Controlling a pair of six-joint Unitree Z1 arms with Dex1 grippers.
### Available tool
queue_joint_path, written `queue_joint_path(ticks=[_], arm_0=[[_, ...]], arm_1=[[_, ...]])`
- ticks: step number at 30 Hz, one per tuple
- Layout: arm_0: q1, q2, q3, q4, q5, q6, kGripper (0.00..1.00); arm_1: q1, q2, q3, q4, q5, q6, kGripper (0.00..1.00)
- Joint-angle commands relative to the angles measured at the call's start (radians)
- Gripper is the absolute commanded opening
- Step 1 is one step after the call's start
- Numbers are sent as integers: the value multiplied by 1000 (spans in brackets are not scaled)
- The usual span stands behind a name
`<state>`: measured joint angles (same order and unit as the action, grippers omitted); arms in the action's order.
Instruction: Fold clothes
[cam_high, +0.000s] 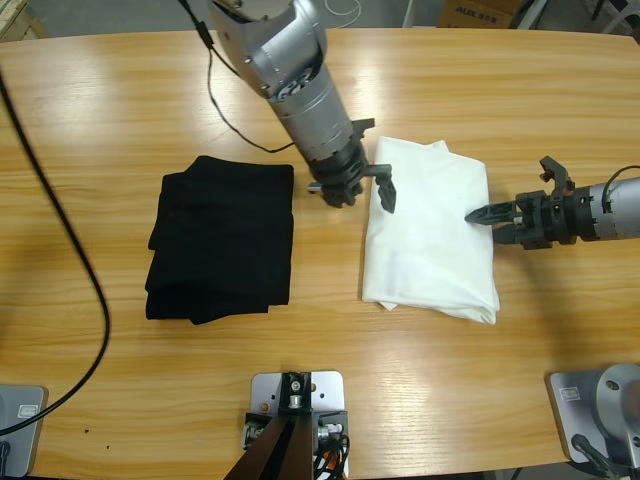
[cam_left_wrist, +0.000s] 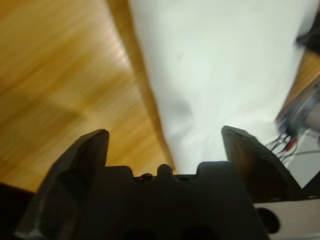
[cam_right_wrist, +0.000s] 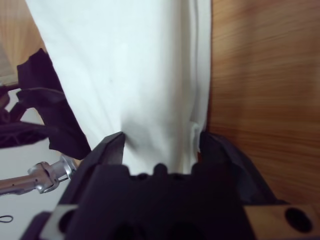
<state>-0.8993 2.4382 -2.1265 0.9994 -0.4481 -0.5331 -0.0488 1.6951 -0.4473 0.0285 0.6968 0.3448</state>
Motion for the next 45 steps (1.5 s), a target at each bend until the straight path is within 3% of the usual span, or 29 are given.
queue_joint_path(ticks=[1,6,12,13,14,15,16,20,22,24,25,26,28,30,36,45], arm_0=[[42,115,-37,17,-172,-67,361],[29,130,-38,11,-196,-185,356],[-20,121,-48,46,-103,-172,292],[-20,114,-46,62,-99,-160,387],[-20,103,-44,73,-97,-141,616],[-20,96,-43,72,-107,-135,748],[-22,93,-44,68,-119,-142,806],[-9,52,59,-61,-203,-205,859],[1,15,101,-100,-143,-31,919],[30,-8,164,-102,-54,119,903],[42,-23,207,-111,-4,174,785],[54,-50,282,-166,29,210,602],[81,-117,461,-358,30,214,501],[92,-138,526,-444,10,211,477],[76,-118,527,-588,-98,91,475],[52,-99,491,-583,-114,-36,473]], arm_1=[[10,19,36,-28,-2,6,632],[9,9,40,-39,-2,7,632],[1,3,50,-57,3,8,632],[0,1,50,-58,4,8,632],[0,0,51,-58,4,8,632],[0,0,51,-58,4,8,632],[0,0,52,-61,4,8,632],[-2,-1,53,-64,4,8,632],[-2,-2,55,-67,4,8,632],[-2,-1,55,-69,5,8,632],[-2,0,55,-70,6,8,632],[-2,-2,56,-70,6,7,632],[-2,-3,56,-70,7,7,632],[-2,5,56,-74,7,6,632],[-2,17,56,-82,7,6,632],[-8,14,61,-93,6,7,632]])
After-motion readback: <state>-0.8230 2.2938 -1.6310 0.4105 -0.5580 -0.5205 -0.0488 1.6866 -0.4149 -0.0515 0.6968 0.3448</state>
